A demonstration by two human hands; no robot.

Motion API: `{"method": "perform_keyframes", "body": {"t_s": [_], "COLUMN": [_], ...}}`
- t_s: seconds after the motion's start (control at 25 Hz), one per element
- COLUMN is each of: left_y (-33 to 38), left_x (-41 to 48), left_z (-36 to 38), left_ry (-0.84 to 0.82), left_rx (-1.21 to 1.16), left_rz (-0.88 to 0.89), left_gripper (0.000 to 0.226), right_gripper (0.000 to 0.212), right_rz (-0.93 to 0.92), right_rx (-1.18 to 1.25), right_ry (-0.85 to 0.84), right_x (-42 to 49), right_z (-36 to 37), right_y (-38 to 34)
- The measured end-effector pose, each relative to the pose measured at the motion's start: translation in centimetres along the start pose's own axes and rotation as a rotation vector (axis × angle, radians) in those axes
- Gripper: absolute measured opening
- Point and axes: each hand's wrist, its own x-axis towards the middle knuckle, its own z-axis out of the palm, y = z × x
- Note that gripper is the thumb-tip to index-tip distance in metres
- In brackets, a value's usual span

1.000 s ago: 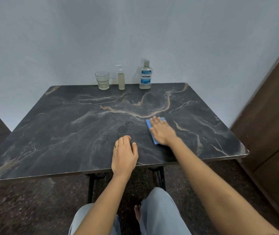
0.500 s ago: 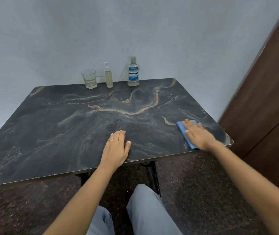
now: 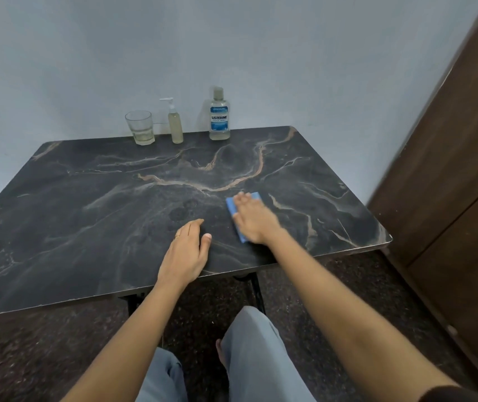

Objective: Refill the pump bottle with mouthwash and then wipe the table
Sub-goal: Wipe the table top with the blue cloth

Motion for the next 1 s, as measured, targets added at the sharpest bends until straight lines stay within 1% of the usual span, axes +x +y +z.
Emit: {"method": "perform_keyframes", "body": {"t_s": [0.12, 0.24, 0.32, 0.44, 0.52, 0.64, 0.8, 1.0], "left_y": [0.7, 2.4, 3.2, 3.2, 3.1, 3.1, 3.1, 2.5], "left_x": [0.2, 0.5, 0.8, 1.2, 1.2, 1.1, 1.0, 1.4], "left_z": [0.1, 0.7, 1.1, 1.5, 1.6, 1.9, 2.3, 2.8], "left_ry": [-0.007, -0.009, -0.035, -0.067, -0.058, -0.009, 0.034, 0.043], "left_rx": [-0.012, -0.024, 0.006, 0.029, 0.017, 0.016, 0.035, 0.035], "left_rz": [-0.034, -0.008, 0.038, 0.043, 0.019, -0.001, 0.023, 0.027], "left_gripper": [0.048, 0.050, 0.052, 0.053, 0.052, 0.051, 0.050, 0.048], "right_gripper": [0.055, 0.055, 0.055, 0.055, 0.055, 0.056, 0.056, 0.056], "right_rz": [-0.150, -0.199, -0.130, 0.099, 0.246, 0.384, 0.451, 0.405], "right_rx": [0.013, 0.003, -0.014, -0.034, -0.026, -0.009, 0.010, 0.028], "right_ry": [-0.029, -0.051, -0.036, -0.018, -0.019, 0.021, 0.052, 0.026], "right_x": [-3.7, -7.4, -8.8, -9.7, -9.5, -7.1, -2.6, 3.0], "right_z": [0.5, 0.3, -0.3, -1.6, -2.5, -3.2, -3.5, -3.5], "right_y": [-3.1, -0.8, 2.8, 10.7, 15.5, 19.7, 20.7, 18.8]}}
